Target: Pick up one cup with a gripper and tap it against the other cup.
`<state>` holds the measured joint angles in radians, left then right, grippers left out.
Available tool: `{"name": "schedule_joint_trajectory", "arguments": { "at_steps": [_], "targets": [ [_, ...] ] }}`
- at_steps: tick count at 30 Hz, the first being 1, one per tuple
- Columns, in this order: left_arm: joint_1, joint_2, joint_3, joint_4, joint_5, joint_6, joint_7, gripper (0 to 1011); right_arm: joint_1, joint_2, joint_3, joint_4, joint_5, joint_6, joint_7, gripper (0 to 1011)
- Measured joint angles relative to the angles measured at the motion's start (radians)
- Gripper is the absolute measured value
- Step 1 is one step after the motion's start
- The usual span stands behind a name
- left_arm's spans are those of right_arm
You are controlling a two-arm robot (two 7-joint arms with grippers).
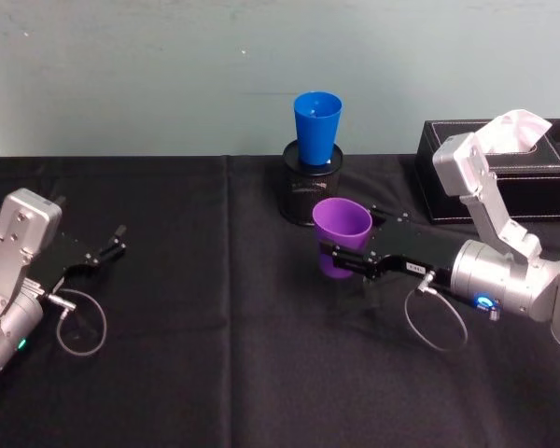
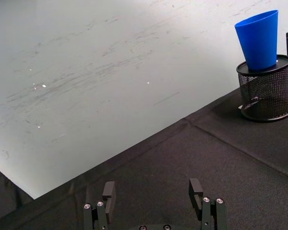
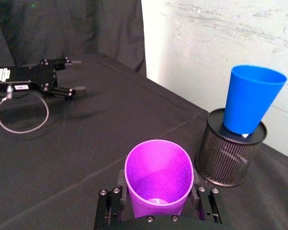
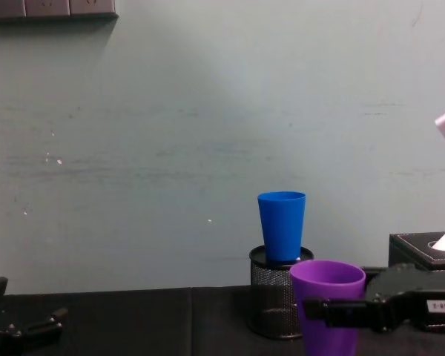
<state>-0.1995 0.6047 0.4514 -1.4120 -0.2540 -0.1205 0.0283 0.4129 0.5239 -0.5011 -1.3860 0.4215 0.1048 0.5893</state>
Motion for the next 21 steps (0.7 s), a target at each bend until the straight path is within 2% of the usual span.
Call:
{"name": "schedule_joint_trajectory", "arguments": {
  "at_steps": [10, 21],
  "targets": [
    [0.000, 0.000, 0.000, 0.000, 0.000, 0.000, 0.000, 1000, -0.016, 0.003, -0.008, 0.017, -0.015, 0.009, -0.007, 723],
    [0.000, 0.000, 0.000, 0.000, 0.000, 0.000, 0.000, 1000, -0.023, -0.013, -0.001, 0.056, -0.023, -0.018, -0.006, 723]
  ]
}}
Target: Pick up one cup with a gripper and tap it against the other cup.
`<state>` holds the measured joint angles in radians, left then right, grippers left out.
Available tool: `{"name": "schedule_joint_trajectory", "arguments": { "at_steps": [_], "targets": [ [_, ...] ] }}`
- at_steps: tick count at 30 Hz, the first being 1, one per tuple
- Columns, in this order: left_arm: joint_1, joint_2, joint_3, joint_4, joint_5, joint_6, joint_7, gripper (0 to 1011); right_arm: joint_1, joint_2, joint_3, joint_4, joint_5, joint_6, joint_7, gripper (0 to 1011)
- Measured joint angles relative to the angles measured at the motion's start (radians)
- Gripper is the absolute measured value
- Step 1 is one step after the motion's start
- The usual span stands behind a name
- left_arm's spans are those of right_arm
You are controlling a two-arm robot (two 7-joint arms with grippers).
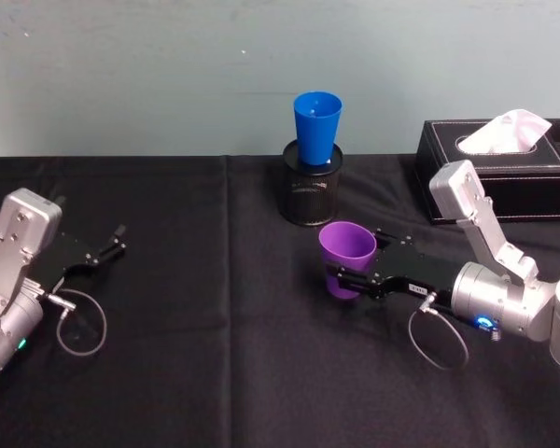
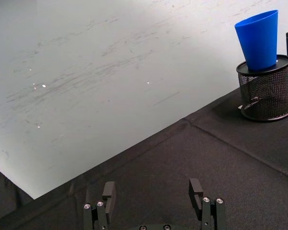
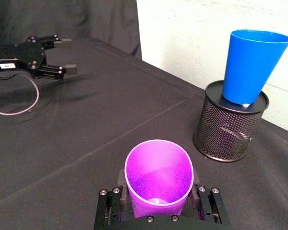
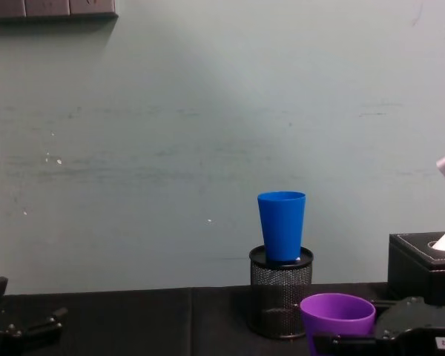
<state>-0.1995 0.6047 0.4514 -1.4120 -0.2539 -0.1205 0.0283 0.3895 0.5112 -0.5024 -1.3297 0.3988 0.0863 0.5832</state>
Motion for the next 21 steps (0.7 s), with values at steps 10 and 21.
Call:
{"name": "schedule_joint_trajectory", "arguments": {
  "at_steps": [10, 21],
  "targets": [
    [0.000, 0.000, 0.000, 0.000, 0.000, 0.000, 0.000, 1000, -0.002, -0.013, 0.006, 0.021, 0.008, -0.005, 0.006, 724],
    [0.000, 0.000, 0.000, 0.000, 0.000, 0.000, 0.000, 1000, 0.004, -0.014, -0.006, 0.027, -0.014, 0.005, 0.007, 723]
  ]
}}
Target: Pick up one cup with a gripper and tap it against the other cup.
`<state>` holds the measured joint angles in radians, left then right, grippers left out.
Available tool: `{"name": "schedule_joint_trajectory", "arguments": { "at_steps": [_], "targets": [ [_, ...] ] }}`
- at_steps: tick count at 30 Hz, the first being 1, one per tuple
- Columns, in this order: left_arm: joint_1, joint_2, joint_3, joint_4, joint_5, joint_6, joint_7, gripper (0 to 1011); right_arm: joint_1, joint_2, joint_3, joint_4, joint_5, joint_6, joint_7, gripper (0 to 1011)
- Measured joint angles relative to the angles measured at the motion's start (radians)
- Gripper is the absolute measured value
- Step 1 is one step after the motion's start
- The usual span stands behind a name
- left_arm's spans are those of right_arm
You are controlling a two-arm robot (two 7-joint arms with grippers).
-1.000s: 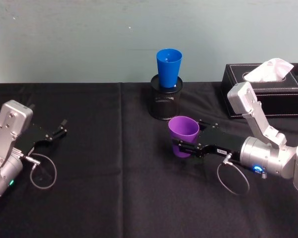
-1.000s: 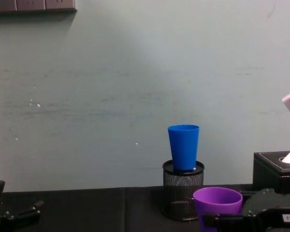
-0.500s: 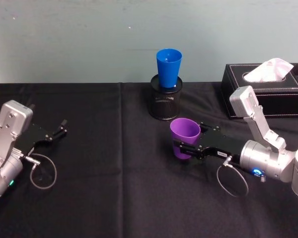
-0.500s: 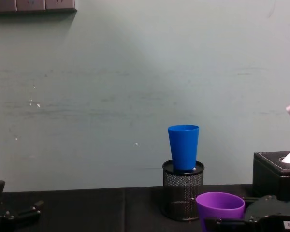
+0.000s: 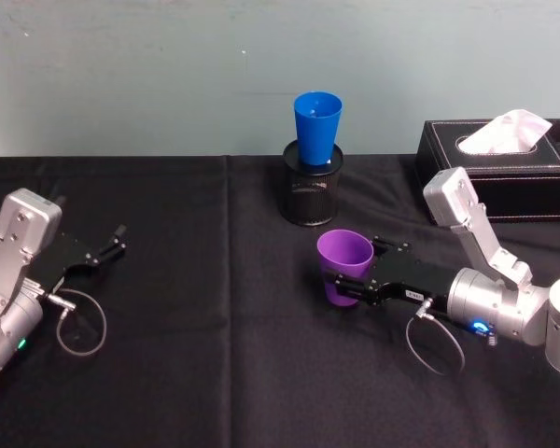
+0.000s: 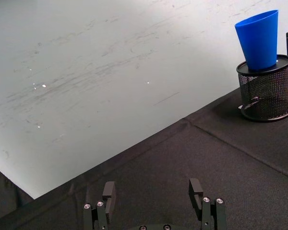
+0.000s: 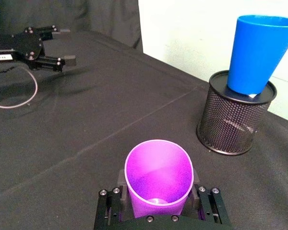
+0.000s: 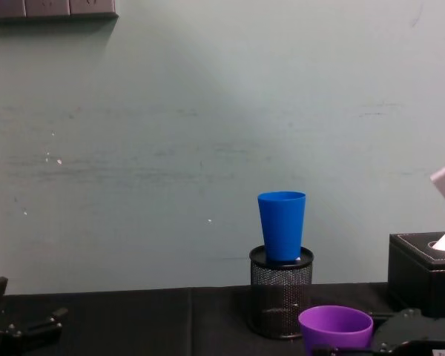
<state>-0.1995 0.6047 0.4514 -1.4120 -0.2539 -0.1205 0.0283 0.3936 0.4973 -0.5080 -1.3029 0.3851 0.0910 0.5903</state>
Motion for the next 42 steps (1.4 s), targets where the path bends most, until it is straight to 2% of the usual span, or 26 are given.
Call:
{"name": "schedule_joint_trajectory", "arguments": {
  "at_steps": [12, 23, 32, 37, 42],
  "targets": [
    [0.000, 0.000, 0.000, 0.000, 0.000, 0.000, 0.000, 1000, 0.007, -0.004, -0.007, 0.009, -0.020, 0.011, -0.001, 728],
    [0.000, 0.000, 0.000, 0.000, 0.000, 0.000, 0.000, 1000, 0.011, -0.006, -0.007, 0.013, -0.027, 0.025, -0.001, 1002],
    [0.000, 0.000, 0.000, 0.000, 0.000, 0.000, 0.000, 1000, -0.003, 0.000, 0.008, -0.012, -0.025, 0.021, -0.012, 1000],
    [0.000, 0.000, 0.000, 0.000, 0.000, 0.000, 0.000, 1000, -0.017, 0.012, 0.022, -0.048, -0.030, 0.020, -0.033, 1000],
    [0.000, 0.000, 0.000, 0.000, 0.000, 0.000, 0.000, 1000, -0.057, 0.033, 0.054, -0.118, -0.029, 0.020, -0.069, 1000]
  ]
}}
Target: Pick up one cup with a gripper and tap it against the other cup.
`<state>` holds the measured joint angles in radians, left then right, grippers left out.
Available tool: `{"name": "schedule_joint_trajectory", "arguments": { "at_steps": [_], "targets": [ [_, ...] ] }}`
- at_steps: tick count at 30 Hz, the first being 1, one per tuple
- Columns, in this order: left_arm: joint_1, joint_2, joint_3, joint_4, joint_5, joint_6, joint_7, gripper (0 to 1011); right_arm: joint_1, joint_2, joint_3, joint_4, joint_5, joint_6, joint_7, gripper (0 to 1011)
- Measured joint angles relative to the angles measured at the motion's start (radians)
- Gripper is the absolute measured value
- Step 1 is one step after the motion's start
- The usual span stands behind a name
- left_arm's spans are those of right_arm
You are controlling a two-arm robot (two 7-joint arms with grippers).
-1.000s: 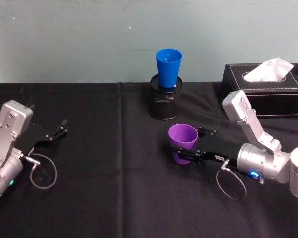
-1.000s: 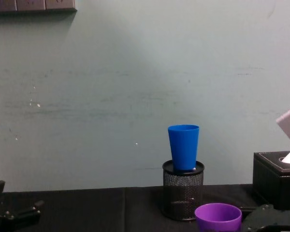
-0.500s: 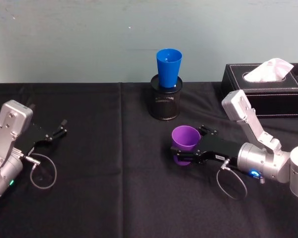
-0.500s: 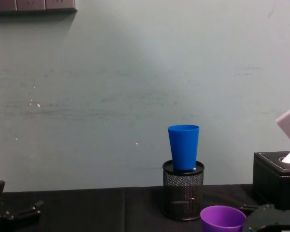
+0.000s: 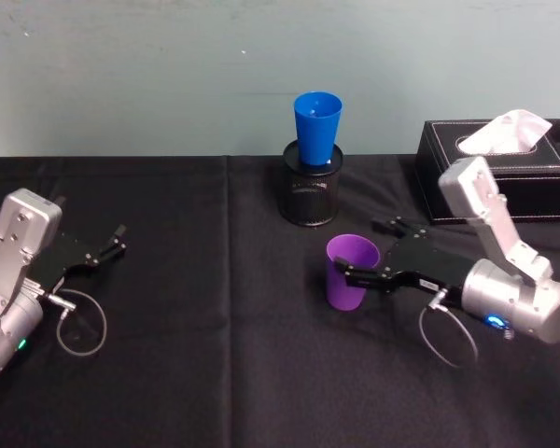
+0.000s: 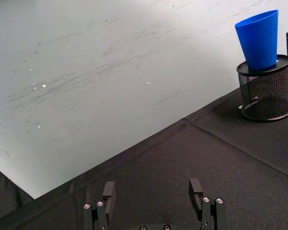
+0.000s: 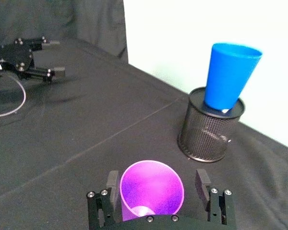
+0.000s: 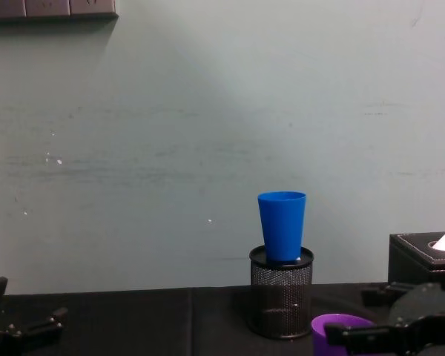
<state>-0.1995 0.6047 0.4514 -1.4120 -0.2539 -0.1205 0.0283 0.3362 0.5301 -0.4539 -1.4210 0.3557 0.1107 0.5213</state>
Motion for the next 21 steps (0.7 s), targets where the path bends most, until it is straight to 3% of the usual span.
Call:
{"name": "schedule_joint_trajectory", "arguments": {
  "at_steps": [3, 11, 16, 21],
  "targets": [
    [0.000, 0.000, 0.000, 0.000, 0.000, 0.000, 0.000, 1000, -0.037, 0.017, 0.021, -0.055, -0.004, -0.004, -0.030, 1000],
    [0.000, 0.000, 0.000, 0.000, 0.000, 0.000, 0.000, 1000, -0.169, 0.049, 0.075, -0.229, -0.072, 0.025, -0.173, 1000],
    [0.000, 0.000, 0.000, 0.000, 0.000, 0.000, 0.000, 1000, -0.238, 0.049, 0.105, -0.295, -0.094, 0.058, -0.237, 1000],
    [0.000, 0.000, 0.000, 0.000, 0.000, 0.000, 0.000, 1000, -0.302, 0.025, 0.138, -0.329, -0.112, 0.060, -0.305, 1000]
  ]
}}
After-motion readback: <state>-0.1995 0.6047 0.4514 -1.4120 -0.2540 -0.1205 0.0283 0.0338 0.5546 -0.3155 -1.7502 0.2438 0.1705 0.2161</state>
